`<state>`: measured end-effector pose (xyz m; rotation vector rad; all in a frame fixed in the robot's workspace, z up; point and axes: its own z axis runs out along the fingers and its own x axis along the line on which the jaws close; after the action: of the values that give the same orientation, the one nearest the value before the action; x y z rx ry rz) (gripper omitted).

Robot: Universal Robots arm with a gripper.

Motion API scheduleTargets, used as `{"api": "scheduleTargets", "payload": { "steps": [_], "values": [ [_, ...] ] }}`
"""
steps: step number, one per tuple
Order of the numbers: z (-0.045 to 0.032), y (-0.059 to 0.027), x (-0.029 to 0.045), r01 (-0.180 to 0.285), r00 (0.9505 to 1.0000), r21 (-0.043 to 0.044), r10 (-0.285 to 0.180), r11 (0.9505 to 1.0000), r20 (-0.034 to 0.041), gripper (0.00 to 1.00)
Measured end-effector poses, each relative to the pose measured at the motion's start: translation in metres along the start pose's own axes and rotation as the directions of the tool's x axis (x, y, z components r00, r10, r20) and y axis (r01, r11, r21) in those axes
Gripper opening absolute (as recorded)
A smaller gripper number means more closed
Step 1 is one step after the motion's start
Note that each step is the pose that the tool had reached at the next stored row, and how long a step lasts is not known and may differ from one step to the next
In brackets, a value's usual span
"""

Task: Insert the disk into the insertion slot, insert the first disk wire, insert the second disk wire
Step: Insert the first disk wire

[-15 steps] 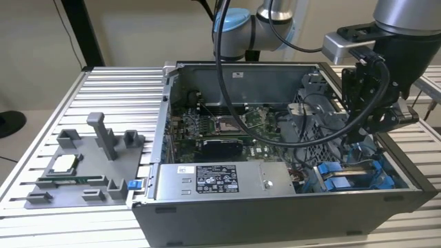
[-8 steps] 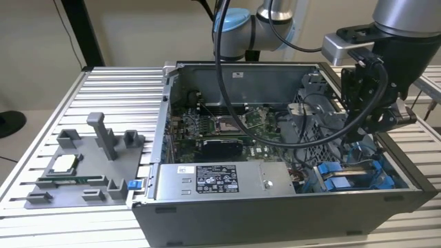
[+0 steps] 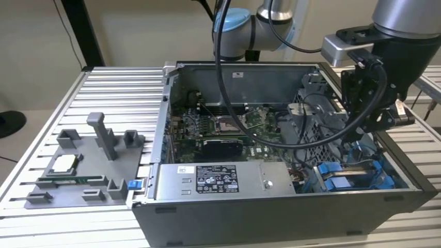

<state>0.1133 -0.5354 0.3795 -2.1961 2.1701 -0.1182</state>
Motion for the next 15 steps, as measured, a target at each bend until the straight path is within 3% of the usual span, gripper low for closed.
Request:
{"api": "scheduleTargets", "payload": {
  "steps": [9,15],
  "values": [
    [0.0016,-0.0012,0.0001,0.0,1.0,0.0,0.0,1.0,0.0,0.0],
    [0.004,-0.0073,0.0029,0.0,1.0,-0.0011,0.0,1.0,0.0001,0.0]
  ]
}}
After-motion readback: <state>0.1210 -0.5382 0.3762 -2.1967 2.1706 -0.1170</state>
